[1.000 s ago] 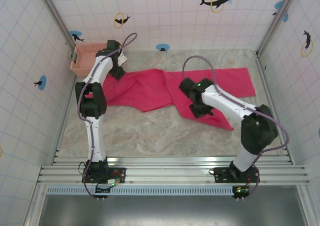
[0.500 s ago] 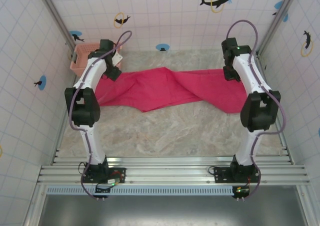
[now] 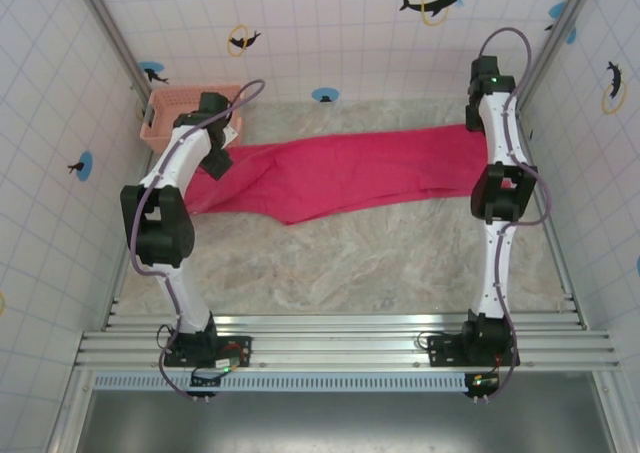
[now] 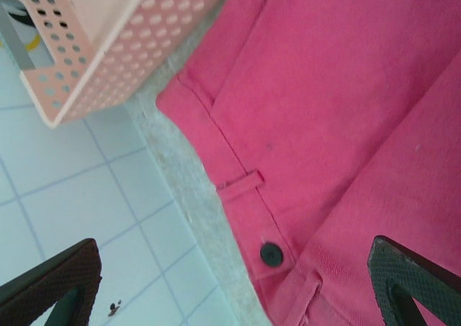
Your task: Roll up the long pants
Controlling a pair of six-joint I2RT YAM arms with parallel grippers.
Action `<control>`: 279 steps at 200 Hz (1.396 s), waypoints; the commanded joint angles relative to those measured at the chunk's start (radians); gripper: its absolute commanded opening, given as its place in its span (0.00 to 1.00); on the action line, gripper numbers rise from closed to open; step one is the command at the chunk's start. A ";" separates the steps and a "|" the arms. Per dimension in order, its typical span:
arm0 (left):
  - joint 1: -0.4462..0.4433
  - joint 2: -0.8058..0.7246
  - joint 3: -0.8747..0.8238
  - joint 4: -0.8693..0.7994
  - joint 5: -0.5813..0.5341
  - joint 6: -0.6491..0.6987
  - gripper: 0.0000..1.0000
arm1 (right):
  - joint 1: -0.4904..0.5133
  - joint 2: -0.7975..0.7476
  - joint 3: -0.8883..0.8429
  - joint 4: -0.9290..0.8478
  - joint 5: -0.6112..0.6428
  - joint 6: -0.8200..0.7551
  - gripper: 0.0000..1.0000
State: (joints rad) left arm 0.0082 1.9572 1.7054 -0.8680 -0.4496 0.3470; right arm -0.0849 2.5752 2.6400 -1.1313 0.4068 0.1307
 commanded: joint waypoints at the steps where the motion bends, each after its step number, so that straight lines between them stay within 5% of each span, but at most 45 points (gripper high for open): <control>1: -0.008 -0.032 -0.015 -0.126 -0.092 -0.018 0.97 | 0.003 0.062 0.036 -0.009 -0.048 0.039 0.17; 23: -0.008 -0.048 -0.027 -0.170 -0.126 -0.025 0.97 | 0.011 0.089 0.021 -0.004 -0.046 0.063 0.48; 73: -0.033 -0.177 -0.039 -0.267 -0.210 -0.134 0.96 | -0.002 0.095 -0.007 0.024 -0.112 0.096 0.54; 120: -0.432 -0.287 -0.210 -0.507 -0.203 -0.440 0.93 | -0.011 0.063 -0.038 0.026 -0.167 0.098 0.54; 145: -0.543 -0.257 -0.378 -0.514 -0.221 -0.674 0.91 | -0.015 0.033 -0.072 0.040 -0.213 0.098 0.54; 182: -0.541 -0.236 -0.479 -0.453 -0.336 -0.788 0.90 | -0.016 0.000 -0.112 0.068 -0.287 0.080 0.54; 220: -0.446 -0.141 -0.458 -0.445 -0.414 -0.825 0.85 | -0.015 -0.020 -0.128 0.087 -0.342 0.076 0.53; 279: -0.390 -0.052 -0.501 -0.303 -0.352 -0.824 0.79 | -0.016 -0.051 -0.122 0.103 -0.360 0.070 0.53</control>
State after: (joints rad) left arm -0.3817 1.8915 1.2240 -1.2327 -0.8127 -0.4442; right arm -0.0975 2.6068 2.5179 -1.0496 0.0700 0.2089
